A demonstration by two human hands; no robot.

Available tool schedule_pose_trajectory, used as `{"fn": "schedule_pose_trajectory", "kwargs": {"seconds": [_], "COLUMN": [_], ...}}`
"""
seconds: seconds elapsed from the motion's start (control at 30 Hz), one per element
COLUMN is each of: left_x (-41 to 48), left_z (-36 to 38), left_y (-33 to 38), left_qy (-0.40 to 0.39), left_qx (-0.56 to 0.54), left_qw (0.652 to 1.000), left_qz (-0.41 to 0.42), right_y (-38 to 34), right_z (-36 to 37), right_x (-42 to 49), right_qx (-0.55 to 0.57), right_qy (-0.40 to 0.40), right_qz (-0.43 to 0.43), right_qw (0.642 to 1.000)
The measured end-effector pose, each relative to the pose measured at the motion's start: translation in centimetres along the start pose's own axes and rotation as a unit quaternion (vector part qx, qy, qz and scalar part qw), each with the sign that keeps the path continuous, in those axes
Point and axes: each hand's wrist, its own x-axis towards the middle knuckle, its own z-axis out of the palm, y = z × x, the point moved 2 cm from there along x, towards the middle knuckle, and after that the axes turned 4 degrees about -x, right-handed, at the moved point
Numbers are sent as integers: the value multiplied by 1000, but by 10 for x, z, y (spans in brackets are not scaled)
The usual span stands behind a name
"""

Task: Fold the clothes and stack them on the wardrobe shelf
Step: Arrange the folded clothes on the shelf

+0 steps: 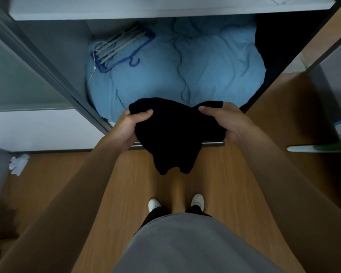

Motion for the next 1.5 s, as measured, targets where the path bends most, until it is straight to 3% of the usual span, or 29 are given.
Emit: {"fn": "schedule_pose_trajectory", "kwargs": {"seconds": [0.2, 0.3, 0.4, 0.5, 0.8, 0.9, 1.0, 1.1, 1.2, 1.33, 1.5], "left_x": [3, 4, 6, 6, 7, 6, 3, 0, -4, -5, -7], "left_z": [-10, -12, -11, -5, -4, -4, -6, -6, -5, -11, -16], "left_y": [-6, -3, 3, 10, 19, 24, 36, 44, 37, 19, 3], "left_qy": [-18, -9, -33, -44, 23, 59, 95, 115, 44, -30, -100], "left_qx": [25, 82, 154, 183, 220, 225, 183, 115, 75, 185, 185], "left_qw": [999, 996, 986, 980, 973, 971, 976, 981, 990, 980, 978], "left_qz": [34, 46, 53, 56, 66, 61, 70, 101, 114, 71, 20], "right_y": [5, 1, -6, -6, -19, -23, -25, -25, -22, -23, -21], "right_z": [-3, -2, 10, 19, 13, 18, 24, 23, 23, 21, 23], "right_x": [0, 1, -2, 0, 1, -8, -14, -7, -5, -3, -2], "right_qx": [27, -61, -273, -443, -564, -489, -337, -195, -68, 35, 93], "right_qy": [8, -76, -123, -100, -48, -137, -189, -186, -148, -190, -251], "right_qz": [1, -29, -92, -147, -228, -272, -230, -162, -82, -58, -34], "right_qw": [1000, 995, 950, 878, 792, 817, 893, 949, 983, 979, 963]}}
